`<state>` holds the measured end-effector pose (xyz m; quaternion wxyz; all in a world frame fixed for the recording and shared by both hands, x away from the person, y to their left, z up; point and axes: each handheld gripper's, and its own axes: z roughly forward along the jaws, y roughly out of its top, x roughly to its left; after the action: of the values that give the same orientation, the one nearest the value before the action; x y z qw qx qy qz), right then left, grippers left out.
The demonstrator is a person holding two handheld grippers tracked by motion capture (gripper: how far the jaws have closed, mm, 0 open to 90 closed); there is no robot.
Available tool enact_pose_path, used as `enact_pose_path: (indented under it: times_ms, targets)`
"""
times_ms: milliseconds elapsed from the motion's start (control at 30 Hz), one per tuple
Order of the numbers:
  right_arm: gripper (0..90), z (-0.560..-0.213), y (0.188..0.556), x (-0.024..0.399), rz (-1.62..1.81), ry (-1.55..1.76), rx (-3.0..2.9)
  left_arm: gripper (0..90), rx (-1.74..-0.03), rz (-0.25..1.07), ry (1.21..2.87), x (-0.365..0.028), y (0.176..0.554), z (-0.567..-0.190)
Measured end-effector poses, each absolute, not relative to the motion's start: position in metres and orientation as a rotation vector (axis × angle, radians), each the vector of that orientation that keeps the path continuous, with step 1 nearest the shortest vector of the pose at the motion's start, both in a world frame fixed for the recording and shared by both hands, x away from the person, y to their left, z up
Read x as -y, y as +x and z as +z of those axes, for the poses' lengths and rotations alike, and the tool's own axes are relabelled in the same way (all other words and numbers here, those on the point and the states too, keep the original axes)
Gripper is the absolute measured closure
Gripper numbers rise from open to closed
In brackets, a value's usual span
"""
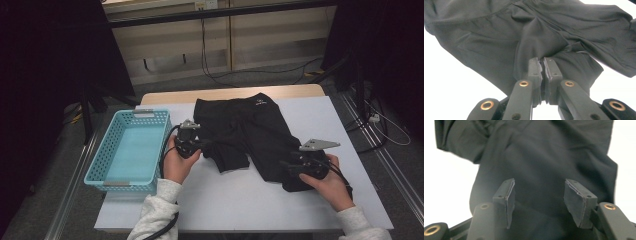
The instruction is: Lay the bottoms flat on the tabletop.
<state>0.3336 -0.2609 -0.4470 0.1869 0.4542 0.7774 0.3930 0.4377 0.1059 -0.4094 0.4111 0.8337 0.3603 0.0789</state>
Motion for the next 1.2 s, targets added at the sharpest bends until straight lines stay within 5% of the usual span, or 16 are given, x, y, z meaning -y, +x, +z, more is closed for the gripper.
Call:
enact_pose_path:
  times_ms: [167, 300, 400, 467, 833, 1200]
  targets:
    - [52.9, -0.455, 0.332, 0.237, 1.087, 1.182, -2.313, 81.3, -0.883, 0.189, 2.111, -0.101, 0.436, -0.412]
    - [68.6, -0.461, 0.334, 0.224, 1.033, 1.113, -2.386, 55.7, -0.858, 0.194, 2.083, -0.094, 0.432, -0.414]
    - [86.1, -0.462, 0.339, 0.221, 1.038, 1.112, -2.371, 46.0, -0.839, 0.181, 2.081, -0.09, 0.428, -0.416]
    - [89.8, -0.463, 0.344, 0.223, 1.061, 1.136, -2.367, 41.9, -0.832, 0.183, 2.088, -0.087, 0.426, -0.418]
    - [88.7, -0.461, 0.373, 0.241, 1.139, 1.276, -2.247, 31.4, -0.806, 0.2, 2.104, -0.087, 0.415, -0.418]
    - [64.8, -0.451, 0.366, 0.251, 1.095, 1.272, -2.197, 28.1, -0.779, 0.174, 2.116, -0.08, 0.412, -0.418]
